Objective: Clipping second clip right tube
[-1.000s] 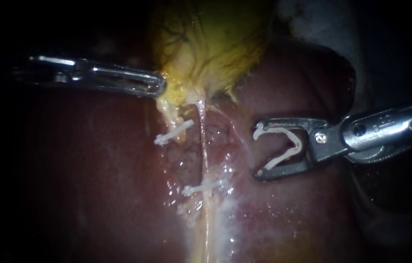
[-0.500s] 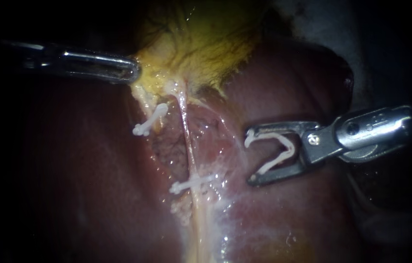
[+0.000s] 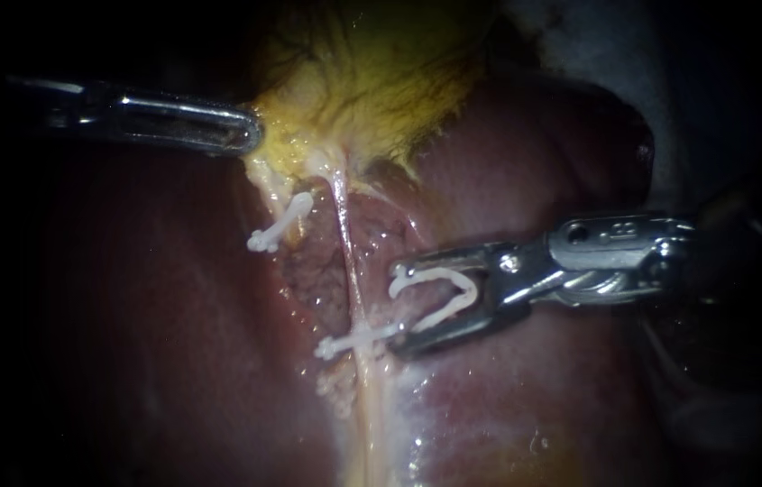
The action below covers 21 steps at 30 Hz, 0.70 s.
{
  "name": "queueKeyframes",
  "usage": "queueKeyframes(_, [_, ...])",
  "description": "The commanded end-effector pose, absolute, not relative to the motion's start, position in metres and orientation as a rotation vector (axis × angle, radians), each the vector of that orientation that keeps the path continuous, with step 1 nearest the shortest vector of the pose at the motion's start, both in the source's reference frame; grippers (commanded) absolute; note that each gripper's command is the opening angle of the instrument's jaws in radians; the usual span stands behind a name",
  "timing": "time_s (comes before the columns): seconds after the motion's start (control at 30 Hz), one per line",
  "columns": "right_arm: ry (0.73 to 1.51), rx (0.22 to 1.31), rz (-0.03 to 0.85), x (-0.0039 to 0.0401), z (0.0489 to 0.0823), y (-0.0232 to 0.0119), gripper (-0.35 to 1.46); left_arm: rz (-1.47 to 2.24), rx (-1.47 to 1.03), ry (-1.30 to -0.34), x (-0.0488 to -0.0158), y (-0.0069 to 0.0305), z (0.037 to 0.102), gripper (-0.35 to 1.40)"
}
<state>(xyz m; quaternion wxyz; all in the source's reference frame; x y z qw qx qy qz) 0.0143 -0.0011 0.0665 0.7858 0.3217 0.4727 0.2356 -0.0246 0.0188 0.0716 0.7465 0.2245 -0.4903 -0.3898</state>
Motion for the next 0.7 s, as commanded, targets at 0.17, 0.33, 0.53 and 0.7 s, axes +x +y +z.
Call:
queueKeyframes(0.17, [1.022, 0.750, 0.568, 0.0146, 0.0692, -0.0010, 0.49, -0.853, 0.491, -1.073, -0.0246, 0.0188, 0.0716, -0.35])
queueKeyframes(0.33, [1.027, 0.806, 0.607, 0.0150, 0.0712, -0.0008, 0.49, -0.853, 0.491, -1.073, -0.0246, 0.0188, 0.0716, -0.35])
queueKeyframes(0.53, [1.039, 0.871, 0.637, 0.0163, 0.0726, -0.0013, 0.49, -0.853, 0.491, -1.073, -0.0246, 0.0188, 0.0716, -0.35])
queueKeyframes(0.7, [1.075, 0.942, 0.654, 0.0174, 0.0729, -0.0018, 0.50, -0.853, 0.490, -1.073, -0.0247, 0.0187, 0.0717, -0.35])
